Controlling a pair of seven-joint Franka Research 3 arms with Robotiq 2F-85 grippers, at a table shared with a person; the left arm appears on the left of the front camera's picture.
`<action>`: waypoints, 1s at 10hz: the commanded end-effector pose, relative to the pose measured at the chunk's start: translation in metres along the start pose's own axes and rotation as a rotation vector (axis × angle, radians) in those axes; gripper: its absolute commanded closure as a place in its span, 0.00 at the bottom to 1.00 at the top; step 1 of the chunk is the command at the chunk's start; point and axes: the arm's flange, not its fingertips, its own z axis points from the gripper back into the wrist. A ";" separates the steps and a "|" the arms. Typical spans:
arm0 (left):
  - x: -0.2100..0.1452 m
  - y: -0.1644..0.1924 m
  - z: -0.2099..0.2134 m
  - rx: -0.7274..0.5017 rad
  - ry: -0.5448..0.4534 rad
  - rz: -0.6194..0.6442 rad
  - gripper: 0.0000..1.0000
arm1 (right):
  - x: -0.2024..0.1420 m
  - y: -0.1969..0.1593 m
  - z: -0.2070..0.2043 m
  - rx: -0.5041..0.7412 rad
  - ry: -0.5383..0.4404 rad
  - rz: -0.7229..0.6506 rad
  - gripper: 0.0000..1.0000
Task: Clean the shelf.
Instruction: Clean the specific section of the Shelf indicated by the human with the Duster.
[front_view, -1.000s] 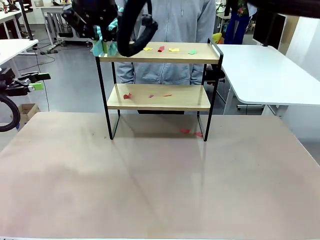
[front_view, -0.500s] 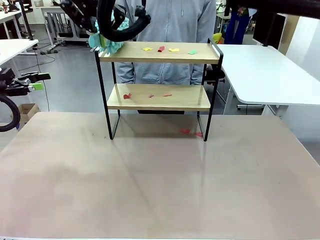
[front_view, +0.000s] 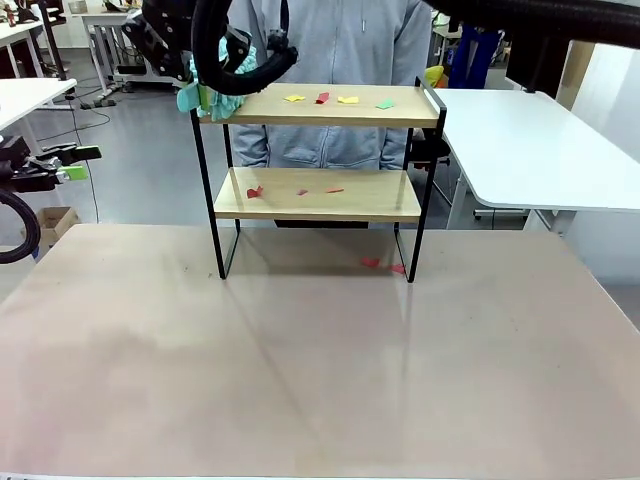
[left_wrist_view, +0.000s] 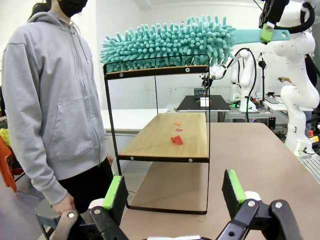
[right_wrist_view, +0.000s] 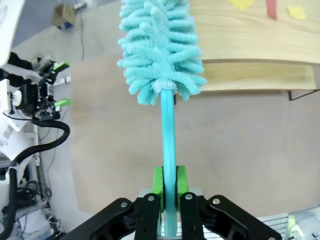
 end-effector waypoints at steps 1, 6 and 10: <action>0.003 -0.001 -0.001 0.003 0.003 -0.016 0.00 | 0.002 -0.001 -0.002 -0.004 -0.001 -0.020 0.87; 0.003 -0.001 -0.001 0.003 0.003 -0.016 0.00 | 0.008 -0.020 0.003 0.006 0.021 -0.033 0.87; 0.003 -0.001 -0.001 0.003 0.003 -0.016 0.00 | 0.030 -0.092 0.012 0.012 0.094 -0.061 0.87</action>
